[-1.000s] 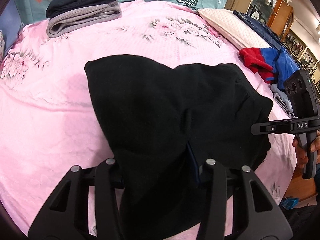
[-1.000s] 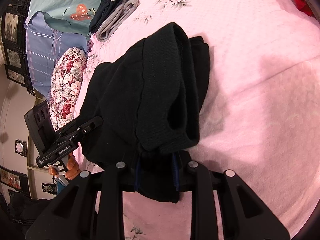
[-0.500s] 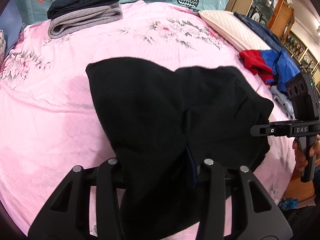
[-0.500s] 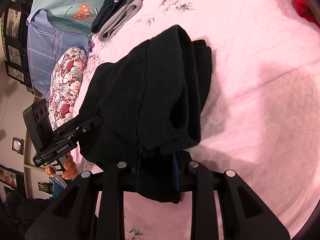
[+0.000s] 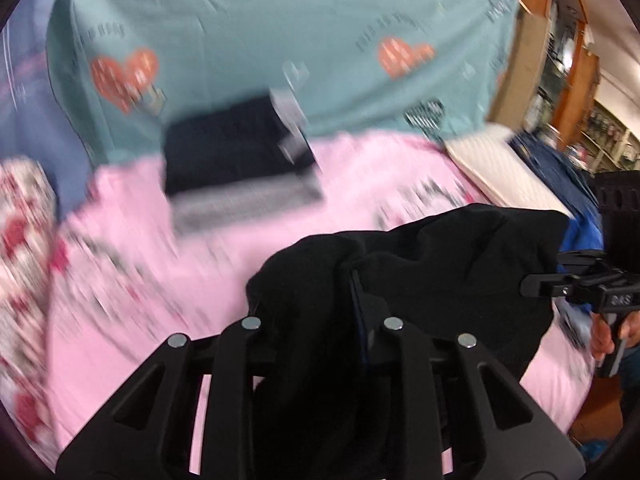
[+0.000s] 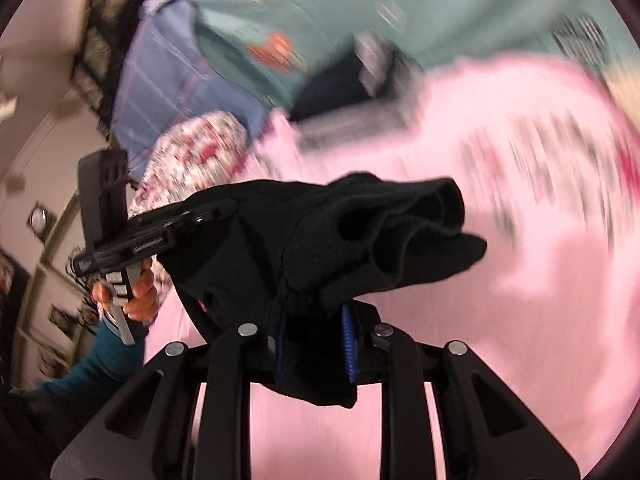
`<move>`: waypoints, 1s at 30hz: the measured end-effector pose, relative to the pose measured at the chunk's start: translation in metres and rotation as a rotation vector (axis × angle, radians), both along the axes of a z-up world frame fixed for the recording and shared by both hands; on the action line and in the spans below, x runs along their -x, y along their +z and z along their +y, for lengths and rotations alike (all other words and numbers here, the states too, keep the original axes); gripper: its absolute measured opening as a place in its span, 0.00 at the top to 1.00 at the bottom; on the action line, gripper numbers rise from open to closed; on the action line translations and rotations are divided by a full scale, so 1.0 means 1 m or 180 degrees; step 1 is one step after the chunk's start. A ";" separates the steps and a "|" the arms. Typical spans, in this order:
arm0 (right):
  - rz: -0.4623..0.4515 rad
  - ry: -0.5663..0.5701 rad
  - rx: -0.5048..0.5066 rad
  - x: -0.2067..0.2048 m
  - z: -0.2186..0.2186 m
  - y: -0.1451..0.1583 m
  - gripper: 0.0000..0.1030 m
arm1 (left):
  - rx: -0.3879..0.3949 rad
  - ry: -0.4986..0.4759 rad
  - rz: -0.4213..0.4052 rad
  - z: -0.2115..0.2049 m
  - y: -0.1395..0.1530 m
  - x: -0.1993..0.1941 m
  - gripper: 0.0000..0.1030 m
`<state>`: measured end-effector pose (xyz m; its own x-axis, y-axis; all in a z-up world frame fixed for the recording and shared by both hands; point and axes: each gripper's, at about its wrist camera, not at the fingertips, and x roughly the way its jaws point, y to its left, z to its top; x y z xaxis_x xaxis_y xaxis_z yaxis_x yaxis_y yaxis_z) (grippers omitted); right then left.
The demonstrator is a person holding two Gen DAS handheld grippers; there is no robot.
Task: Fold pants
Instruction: 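Lift the pants bundle with both tools and carry it onto the clothes stack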
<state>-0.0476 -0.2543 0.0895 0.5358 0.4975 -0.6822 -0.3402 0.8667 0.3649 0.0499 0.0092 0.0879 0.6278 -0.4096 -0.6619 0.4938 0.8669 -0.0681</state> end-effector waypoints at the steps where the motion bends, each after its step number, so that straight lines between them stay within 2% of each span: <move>1: -0.0161 0.0047 0.0063 -0.025 0.011 0.022 0.78 | -0.0092 0.0073 -0.0189 0.001 0.025 -0.023 0.76; 3: -0.0486 0.0128 0.0169 -0.070 0.032 0.061 0.79 | -0.0083 0.0295 -0.0467 0.006 0.065 -0.057 0.76; 5: -0.0829 0.0152 0.0173 -0.114 0.049 0.096 0.79 | -0.0185 0.0479 -0.0788 0.006 0.100 -0.099 0.75; 6: -0.0893 0.0136 0.0091 -0.143 0.055 0.110 0.79 | -0.0218 0.0556 -0.0835 0.008 0.108 -0.123 0.72; 7: -0.1006 0.0088 0.0076 -0.171 0.061 0.119 0.79 | -0.0280 0.0622 -0.0869 0.009 0.109 -0.150 0.65; 8: -0.1075 0.0058 0.0100 -0.189 0.065 0.121 0.79 | -0.0344 0.0714 -0.0890 0.009 0.105 -0.171 0.64; 10: -0.1032 -0.0087 0.0033 -0.241 0.067 0.106 0.79 | -0.0436 0.0824 -0.0780 0.012 0.080 -0.214 0.57; 11: -0.0936 -0.0168 -0.0004 -0.265 0.067 0.090 0.79 | -0.0542 0.0948 -0.0687 0.013 0.054 -0.240 0.54; 13: -0.0557 -0.0465 0.0084 -0.320 0.064 0.032 0.78 | -0.0810 0.1208 -0.0327 0.013 -0.012 -0.284 0.39; 14: -0.0399 -0.0601 0.0228 -0.336 0.065 0.009 0.75 | -0.0917 0.1306 -0.0178 0.013 -0.036 -0.296 0.38; 15: -0.0084 -0.0819 0.0476 -0.357 0.064 -0.030 0.71 | -0.0978 0.1368 -0.0085 0.014 -0.061 -0.304 0.29; 16: 0.0082 -0.0971 0.0559 -0.367 0.061 -0.058 0.66 | -0.0921 0.1433 -0.0173 0.018 -0.074 -0.302 0.20; 17: -0.0052 -0.1009 0.0443 -0.366 0.057 -0.069 0.59 | -0.0831 0.1471 -0.0295 0.022 -0.075 -0.296 0.16; 18: -0.0195 -0.1011 0.0409 -0.362 0.056 -0.070 0.57 | -0.0734 0.1471 -0.0356 0.027 -0.075 -0.291 0.10; 20: -0.0193 -0.0984 0.0481 -0.362 0.057 -0.070 0.54 | -0.0546 0.1447 -0.0191 0.042 -0.069 -0.287 0.08; 21: -0.0140 -0.0946 0.0547 -0.364 0.057 -0.066 0.46 | -0.0489 0.1457 -0.0145 0.051 -0.062 -0.282 0.08; 23: -0.0021 -0.0978 0.0648 -0.361 0.055 -0.054 0.33 | -0.0504 0.1612 -0.0244 0.068 -0.042 -0.264 0.08; 24: -0.0026 -0.1041 0.0628 -0.354 0.052 -0.042 0.33 | -0.0436 0.1601 -0.0266 0.076 -0.033 -0.252 0.08; 26: -0.0199 -0.1107 0.0588 -0.330 0.049 -0.019 0.32 | -0.0427 0.1632 -0.0401 0.088 -0.012 -0.217 0.08; 30: -0.0643 -0.1045 0.1093 -0.256 0.061 0.018 0.13 | -0.0699 0.1554 -0.0819 0.081 0.009 -0.120 0.02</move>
<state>0.2081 -0.1931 0.1079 0.7642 0.0465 -0.6433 -0.0645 0.9979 -0.0045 0.1696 0.0906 0.0970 0.8607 0.0962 -0.5000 0.0113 0.9782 0.2076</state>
